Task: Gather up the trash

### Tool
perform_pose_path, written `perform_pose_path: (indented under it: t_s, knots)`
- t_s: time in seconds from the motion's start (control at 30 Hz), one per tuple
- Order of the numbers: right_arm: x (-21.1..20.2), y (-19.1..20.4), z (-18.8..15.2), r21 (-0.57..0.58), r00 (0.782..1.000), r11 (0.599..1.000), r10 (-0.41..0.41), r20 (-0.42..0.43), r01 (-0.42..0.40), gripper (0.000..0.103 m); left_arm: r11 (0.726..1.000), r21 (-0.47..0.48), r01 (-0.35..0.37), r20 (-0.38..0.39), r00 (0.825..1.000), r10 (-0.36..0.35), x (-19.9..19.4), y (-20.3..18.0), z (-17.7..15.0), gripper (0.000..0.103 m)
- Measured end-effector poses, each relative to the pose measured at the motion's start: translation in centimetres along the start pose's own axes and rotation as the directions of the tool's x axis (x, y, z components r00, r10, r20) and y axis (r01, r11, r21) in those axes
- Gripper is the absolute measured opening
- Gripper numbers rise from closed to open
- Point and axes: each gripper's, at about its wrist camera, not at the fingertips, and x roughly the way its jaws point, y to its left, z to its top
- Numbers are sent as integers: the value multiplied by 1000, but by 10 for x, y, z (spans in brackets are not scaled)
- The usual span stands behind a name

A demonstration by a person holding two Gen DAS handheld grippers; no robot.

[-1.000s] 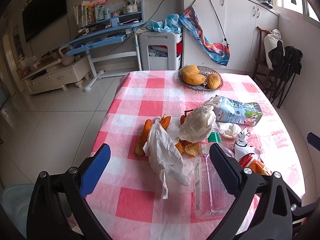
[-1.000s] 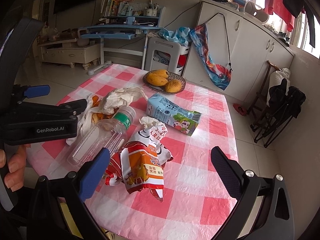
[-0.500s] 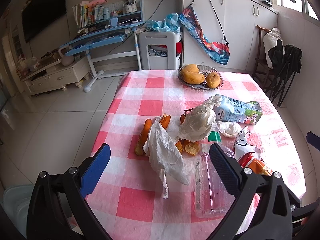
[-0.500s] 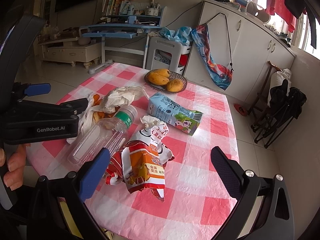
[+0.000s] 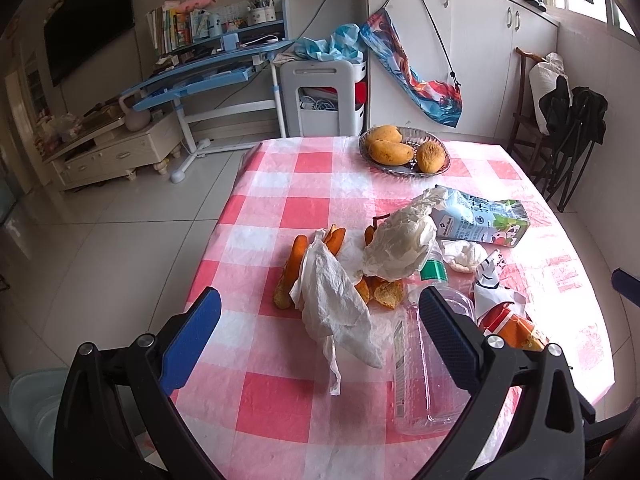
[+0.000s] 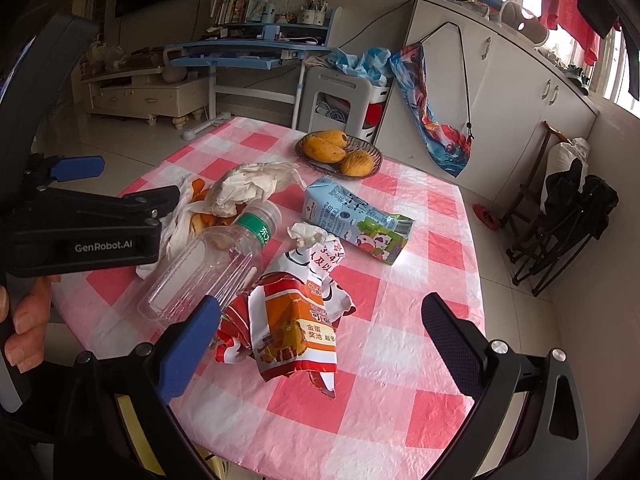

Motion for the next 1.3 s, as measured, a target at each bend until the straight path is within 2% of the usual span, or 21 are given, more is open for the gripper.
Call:
perform_pose_path:
  t_s: [0.33,0.67,1.23,1.3]
  knots:
    - [4,10,-5,-70,998,996,-54,-38,52,97,1000,10,-10,-9,1000,11,-3,7,-6,96]
    - [0,24,-6,-172,991,977,-130,-4,128,97,1000,21,-23,-22,999,24,-4,17,-12,96]
    - [-3,26,-3,-179,990,974,-133,37,138,97,999,25,-28,-26,999,28,-4,10,-5,96]
    - [-3,25,-3,-186,991,973,-131,43,136,97,998,27,-61,-11,998,61,-7,16,-6,96]
